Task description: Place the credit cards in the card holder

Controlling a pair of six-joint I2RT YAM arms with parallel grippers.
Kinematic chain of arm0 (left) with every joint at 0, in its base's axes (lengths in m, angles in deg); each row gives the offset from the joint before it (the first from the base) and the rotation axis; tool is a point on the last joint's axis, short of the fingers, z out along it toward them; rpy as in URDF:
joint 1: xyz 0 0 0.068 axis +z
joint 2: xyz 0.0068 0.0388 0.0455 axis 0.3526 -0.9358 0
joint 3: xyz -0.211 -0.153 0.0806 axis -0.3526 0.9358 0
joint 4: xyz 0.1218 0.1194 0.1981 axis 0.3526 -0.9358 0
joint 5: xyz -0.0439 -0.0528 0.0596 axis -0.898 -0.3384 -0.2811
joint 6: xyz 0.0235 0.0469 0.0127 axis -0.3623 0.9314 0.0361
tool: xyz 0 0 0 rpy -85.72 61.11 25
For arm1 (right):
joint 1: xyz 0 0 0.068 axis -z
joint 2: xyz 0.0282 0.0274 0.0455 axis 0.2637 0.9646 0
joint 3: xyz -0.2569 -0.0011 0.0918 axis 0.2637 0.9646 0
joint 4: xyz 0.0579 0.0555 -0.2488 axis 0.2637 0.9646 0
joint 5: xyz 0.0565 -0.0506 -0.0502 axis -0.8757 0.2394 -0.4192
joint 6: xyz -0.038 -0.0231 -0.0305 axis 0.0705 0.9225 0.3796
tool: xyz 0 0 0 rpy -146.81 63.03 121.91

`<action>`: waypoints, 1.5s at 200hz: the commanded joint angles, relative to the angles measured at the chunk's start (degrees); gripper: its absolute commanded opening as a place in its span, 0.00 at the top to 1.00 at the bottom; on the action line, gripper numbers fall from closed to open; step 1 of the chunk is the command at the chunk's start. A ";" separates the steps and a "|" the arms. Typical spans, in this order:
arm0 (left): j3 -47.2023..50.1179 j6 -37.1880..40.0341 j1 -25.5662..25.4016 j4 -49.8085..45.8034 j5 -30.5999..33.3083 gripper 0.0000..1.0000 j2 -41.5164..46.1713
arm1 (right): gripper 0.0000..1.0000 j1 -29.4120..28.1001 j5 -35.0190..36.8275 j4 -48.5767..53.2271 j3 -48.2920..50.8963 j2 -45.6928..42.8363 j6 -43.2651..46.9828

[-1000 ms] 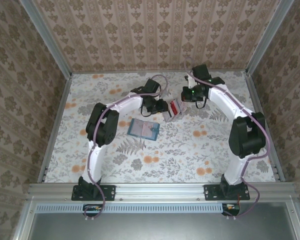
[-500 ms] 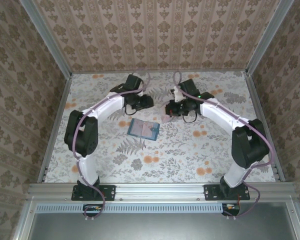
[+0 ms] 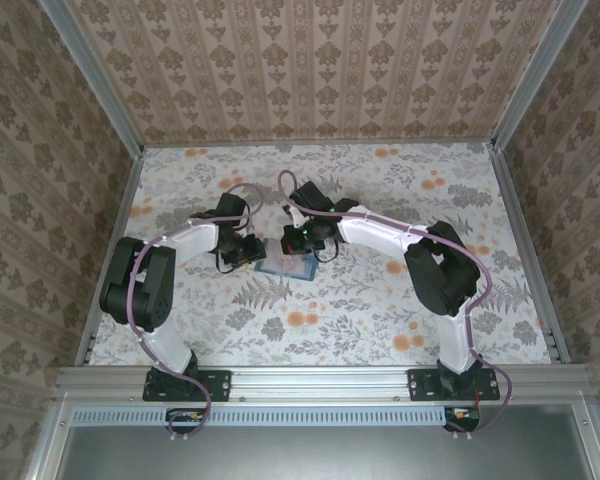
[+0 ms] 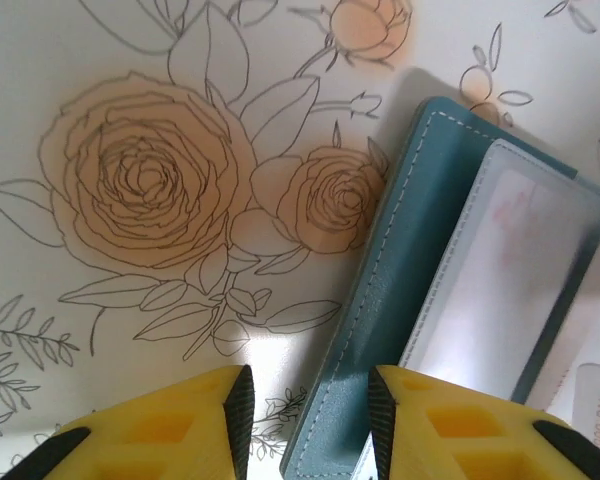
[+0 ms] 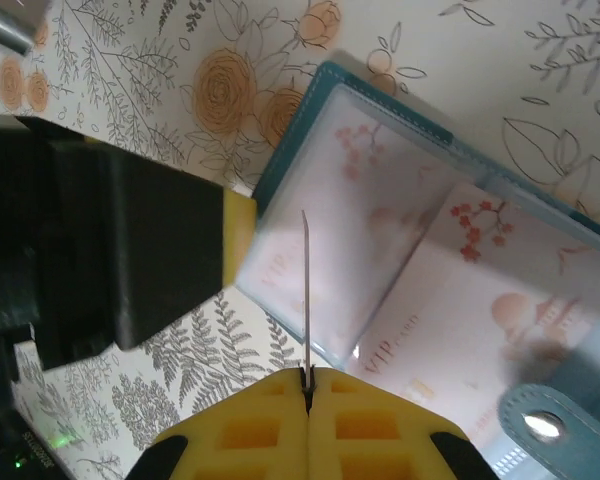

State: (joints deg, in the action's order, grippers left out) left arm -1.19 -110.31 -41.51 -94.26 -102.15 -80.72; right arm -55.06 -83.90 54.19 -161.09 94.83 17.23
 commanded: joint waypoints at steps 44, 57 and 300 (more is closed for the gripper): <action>0.74 -0.51 -0.07 3.20 -1.34 0.63 -1.15 | 1.00 -0.06 8.50 7.16 -1.04 2.05 0.46; 1.09 -0.73 -0.09 3.56 -1.41 0.63 -1.36 | 1.00 0.34 9.64 7.86 0.35 1.29 0.79; 3.93 -3.31 -2.77 6.23 -1.16 0.67 -3.17 | 1.00 6.28 -5.36 -7.71 11.48 0.46 -11.28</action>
State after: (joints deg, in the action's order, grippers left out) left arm 0.93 -112.47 -42.47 -88.69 -101.91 -81.26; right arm -49.03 -88.29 46.76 -150.97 94.37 8.05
